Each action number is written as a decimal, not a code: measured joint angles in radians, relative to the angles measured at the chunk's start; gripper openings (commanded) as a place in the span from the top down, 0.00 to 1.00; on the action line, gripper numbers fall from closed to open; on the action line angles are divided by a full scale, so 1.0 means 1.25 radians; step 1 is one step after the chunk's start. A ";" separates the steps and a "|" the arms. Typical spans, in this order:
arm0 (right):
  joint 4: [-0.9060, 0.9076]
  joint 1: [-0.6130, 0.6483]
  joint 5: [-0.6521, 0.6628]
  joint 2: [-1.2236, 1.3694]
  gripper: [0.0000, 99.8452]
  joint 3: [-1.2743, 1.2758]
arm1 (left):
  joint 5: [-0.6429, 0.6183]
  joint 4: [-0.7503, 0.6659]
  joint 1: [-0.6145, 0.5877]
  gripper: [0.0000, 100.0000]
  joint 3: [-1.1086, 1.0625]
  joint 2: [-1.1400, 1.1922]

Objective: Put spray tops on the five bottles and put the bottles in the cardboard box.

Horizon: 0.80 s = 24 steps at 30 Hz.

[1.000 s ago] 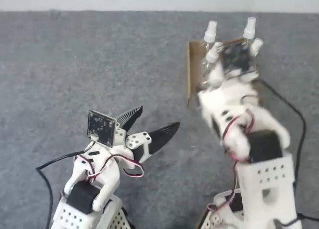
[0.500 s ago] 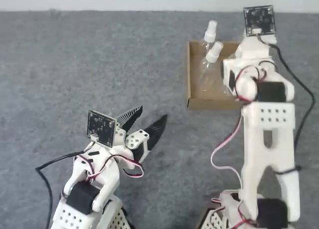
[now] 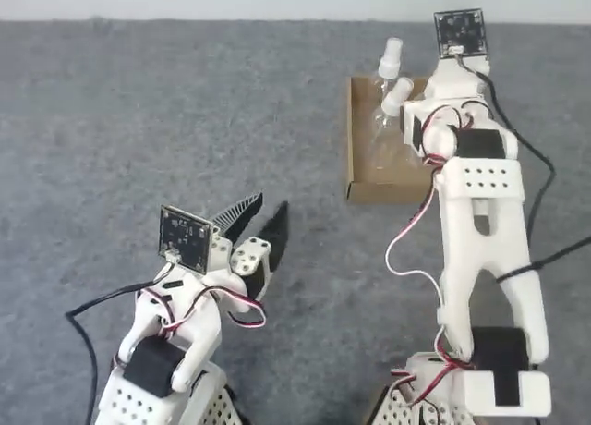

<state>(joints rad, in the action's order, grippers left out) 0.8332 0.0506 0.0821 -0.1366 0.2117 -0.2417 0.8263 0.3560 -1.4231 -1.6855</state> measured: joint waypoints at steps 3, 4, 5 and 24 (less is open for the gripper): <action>-0.014 -0.001 0.000 0.020 0.99 0.000 | 0.000 0.000 0.000 0.84 -0.012 0.007; -0.020 -0.002 0.000 0.026 0.99 0.000 | 0.000 0.000 0.000 0.89 -0.012 0.007; -0.028 -0.004 0.000 0.031 0.99 0.000 | 0.000 -0.002 0.000 0.95 -0.012 0.007; -0.180 0.000 0.001 0.032 0.99 0.135 | 0.017 -0.025 0.000 0.92 -0.012 0.007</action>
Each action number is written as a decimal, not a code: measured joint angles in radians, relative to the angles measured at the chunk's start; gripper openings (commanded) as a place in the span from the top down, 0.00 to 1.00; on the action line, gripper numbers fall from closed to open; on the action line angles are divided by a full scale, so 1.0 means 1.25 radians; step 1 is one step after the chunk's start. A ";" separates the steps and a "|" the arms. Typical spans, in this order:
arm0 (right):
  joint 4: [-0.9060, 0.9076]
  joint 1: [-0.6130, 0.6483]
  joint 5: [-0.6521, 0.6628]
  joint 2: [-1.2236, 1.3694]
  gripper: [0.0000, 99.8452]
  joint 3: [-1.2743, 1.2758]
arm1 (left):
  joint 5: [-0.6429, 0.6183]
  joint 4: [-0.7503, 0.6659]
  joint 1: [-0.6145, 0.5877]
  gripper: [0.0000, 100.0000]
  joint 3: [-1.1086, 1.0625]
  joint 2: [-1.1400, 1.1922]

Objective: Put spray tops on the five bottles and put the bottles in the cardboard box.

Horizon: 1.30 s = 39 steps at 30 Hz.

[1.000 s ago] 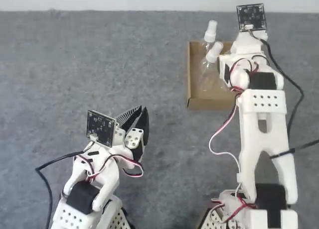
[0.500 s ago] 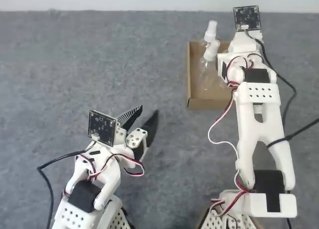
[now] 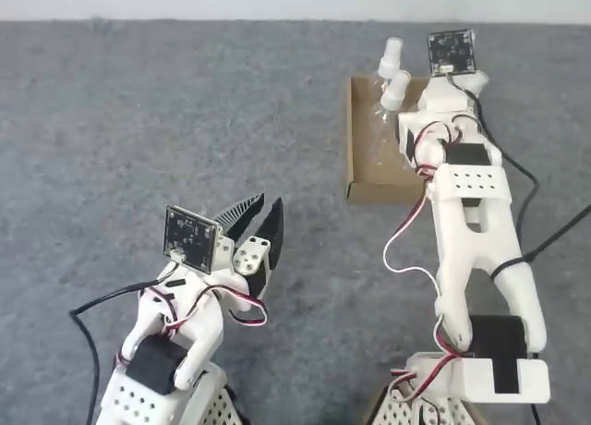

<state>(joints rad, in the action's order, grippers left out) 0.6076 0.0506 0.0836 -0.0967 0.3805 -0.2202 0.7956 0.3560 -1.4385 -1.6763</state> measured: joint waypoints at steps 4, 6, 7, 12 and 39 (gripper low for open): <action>0.000 -0.001 0.000 0.000 0.99 0.001 | 0.000 0.000 0.000 0.92 0.000 0.000; -0.001 -0.002 0.000 0.000 0.99 0.015 | 0.000 0.000 0.000 0.92 0.000 0.000; -0.001 -0.002 0.000 0.000 0.99 0.022 | 0.000 0.000 0.000 0.92 0.000 0.000; -0.004 -0.001 0.000 0.000 0.99 0.053 | 0.000 0.000 0.000 0.92 0.000 0.000; -0.155 0.000 0.005 -0.004 0.94 0.187 | 0.000 0.000 0.000 0.92 -0.010 -0.001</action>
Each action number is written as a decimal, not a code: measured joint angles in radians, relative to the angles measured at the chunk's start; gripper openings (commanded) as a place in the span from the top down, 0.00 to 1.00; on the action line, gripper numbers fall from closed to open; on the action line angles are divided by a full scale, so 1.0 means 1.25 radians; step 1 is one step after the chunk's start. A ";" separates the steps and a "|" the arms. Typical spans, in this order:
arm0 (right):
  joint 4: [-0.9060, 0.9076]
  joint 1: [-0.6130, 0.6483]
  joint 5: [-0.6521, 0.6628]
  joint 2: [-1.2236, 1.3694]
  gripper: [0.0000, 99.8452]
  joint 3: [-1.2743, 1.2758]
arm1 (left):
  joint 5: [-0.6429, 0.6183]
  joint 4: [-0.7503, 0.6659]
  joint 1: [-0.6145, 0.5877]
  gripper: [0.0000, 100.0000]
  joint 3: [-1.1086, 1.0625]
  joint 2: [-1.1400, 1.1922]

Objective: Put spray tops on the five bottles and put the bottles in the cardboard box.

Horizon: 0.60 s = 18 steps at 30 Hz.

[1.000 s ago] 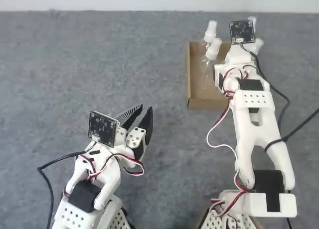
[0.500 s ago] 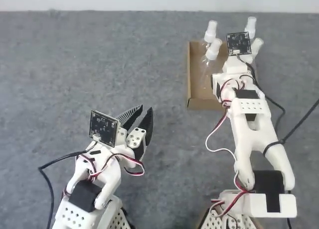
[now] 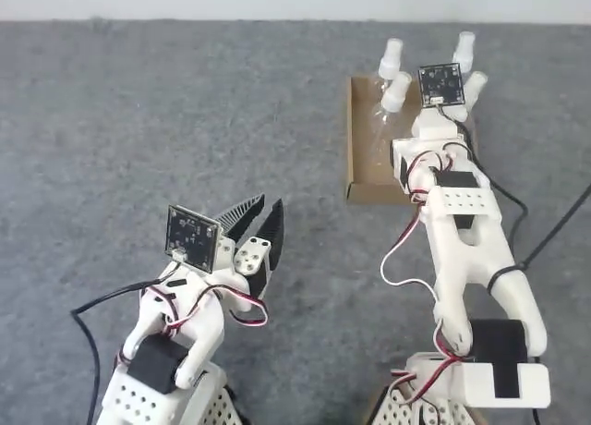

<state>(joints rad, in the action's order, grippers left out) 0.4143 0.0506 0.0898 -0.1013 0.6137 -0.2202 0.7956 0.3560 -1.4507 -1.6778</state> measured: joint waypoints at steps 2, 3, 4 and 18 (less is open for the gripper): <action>0.000 0.000 0.000 0.000 0.87 0.000 | 0.000 0.000 0.000 0.92 0.000 0.000; 0.000 0.001 -0.001 0.000 0.85 0.000 | 0.000 0.000 0.000 0.92 0.000 0.000; 0.000 0.001 -0.002 0.000 0.82 0.000 | 0.000 0.000 0.000 0.92 0.000 0.000; 0.041 0.006 -0.002 0.002 0.78 -0.001 | 0.000 0.000 0.000 0.92 0.000 0.000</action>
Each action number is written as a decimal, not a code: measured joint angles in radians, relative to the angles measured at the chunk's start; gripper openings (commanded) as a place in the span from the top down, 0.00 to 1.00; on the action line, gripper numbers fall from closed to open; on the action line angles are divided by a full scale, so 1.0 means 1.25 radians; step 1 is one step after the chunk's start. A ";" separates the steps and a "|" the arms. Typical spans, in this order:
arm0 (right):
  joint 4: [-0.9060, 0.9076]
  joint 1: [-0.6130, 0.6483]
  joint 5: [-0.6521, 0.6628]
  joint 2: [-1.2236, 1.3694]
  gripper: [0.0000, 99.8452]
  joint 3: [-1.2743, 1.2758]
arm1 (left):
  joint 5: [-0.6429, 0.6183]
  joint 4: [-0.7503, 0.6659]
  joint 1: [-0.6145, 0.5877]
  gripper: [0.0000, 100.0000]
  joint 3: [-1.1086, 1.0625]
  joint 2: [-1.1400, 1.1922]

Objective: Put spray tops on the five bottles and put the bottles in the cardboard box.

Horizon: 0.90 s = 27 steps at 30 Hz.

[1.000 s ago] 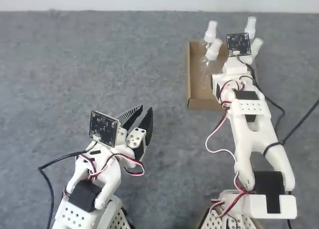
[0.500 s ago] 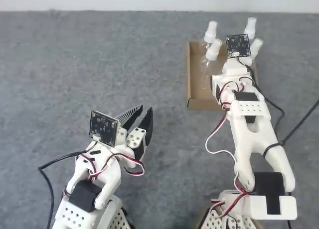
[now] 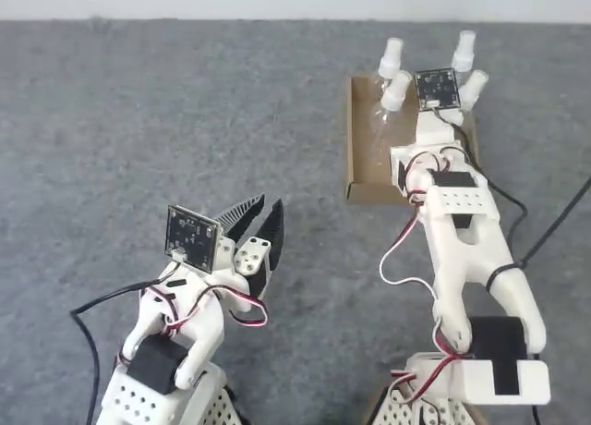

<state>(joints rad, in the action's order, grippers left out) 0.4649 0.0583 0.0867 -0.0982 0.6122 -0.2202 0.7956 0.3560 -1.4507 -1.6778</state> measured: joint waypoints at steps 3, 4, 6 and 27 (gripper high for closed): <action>0.033 -0.004 0.000 0.000 0.78 -0.041 | 0.000 0.000 0.000 0.92 0.000 0.000; 0.058 -0.002 0.000 0.000 0.78 -0.063 | 0.000 0.000 0.000 0.92 0.000 0.000; 0.114 0.000 0.000 0.000 0.78 -0.114 | 0.000 0.000 0.000 0.92 0.000 0.000; 0.549 -0.001 0.000 -0.022 0.78 -0.495 | 0.005 0.000 0.000 0.92 0.000 0.000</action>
<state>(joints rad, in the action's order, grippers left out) 1.1508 0.0568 0.0867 -0.1258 -0.0061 -0.2140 0.7956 0.3560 -1.4507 -1.6778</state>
